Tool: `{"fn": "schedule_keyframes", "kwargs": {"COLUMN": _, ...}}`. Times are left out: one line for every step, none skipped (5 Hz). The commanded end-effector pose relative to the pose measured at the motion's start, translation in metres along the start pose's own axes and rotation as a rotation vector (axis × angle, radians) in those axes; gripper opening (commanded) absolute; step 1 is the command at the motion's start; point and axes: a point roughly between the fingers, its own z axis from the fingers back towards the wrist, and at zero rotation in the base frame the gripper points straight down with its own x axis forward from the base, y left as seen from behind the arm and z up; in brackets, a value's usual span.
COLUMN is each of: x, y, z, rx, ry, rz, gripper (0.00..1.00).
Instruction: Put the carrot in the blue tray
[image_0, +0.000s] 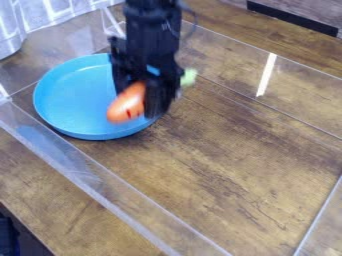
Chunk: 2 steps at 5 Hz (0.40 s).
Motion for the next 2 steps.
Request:
{"fn": "schedule_keyframes", "kwargs": {"x": 0.0126, "y": 0.0177, "z": 0.0355, "rx": 0.032, "ry": -0.116, "rz": 0.061, "gripper": 0.0}}
{"fn": "schedule_keyframes", "kwargs": {"x": 0.01, "y": 0.0191, "z": 0.0319, "rx": 0.034, "ry": -0.117, "rz": 0.066, "gripper": 0.0}}
